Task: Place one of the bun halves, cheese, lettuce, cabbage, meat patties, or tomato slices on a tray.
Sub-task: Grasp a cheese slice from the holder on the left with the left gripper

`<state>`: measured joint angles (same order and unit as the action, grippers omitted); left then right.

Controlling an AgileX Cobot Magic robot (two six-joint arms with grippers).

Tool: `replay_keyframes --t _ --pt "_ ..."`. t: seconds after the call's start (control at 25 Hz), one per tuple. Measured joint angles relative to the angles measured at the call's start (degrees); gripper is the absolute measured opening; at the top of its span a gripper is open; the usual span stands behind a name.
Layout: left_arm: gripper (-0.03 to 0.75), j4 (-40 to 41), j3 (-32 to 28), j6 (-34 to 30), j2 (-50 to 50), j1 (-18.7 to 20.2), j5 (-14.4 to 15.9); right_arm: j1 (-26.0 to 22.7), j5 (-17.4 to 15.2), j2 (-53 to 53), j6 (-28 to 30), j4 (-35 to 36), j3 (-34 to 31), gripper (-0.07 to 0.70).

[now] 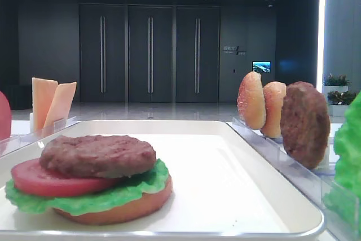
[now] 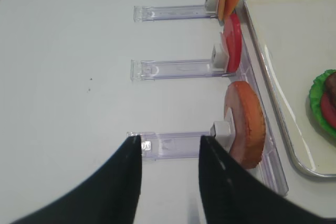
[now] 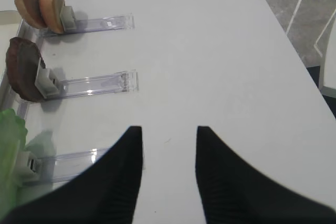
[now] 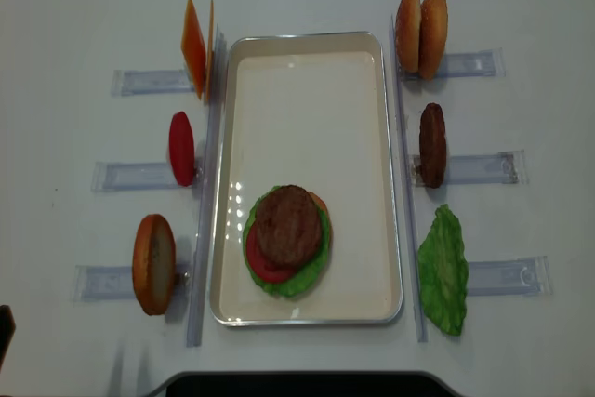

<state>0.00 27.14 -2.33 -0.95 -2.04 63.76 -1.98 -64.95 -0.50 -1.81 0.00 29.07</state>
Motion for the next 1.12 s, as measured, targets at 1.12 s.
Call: replay_keyframes --t 1.12 --pt "0.293 1.2 15.1 6.2 29.7 0.0 -0.3 0.0 0.0 0.0 0.0 0.0 0.0 0.244"
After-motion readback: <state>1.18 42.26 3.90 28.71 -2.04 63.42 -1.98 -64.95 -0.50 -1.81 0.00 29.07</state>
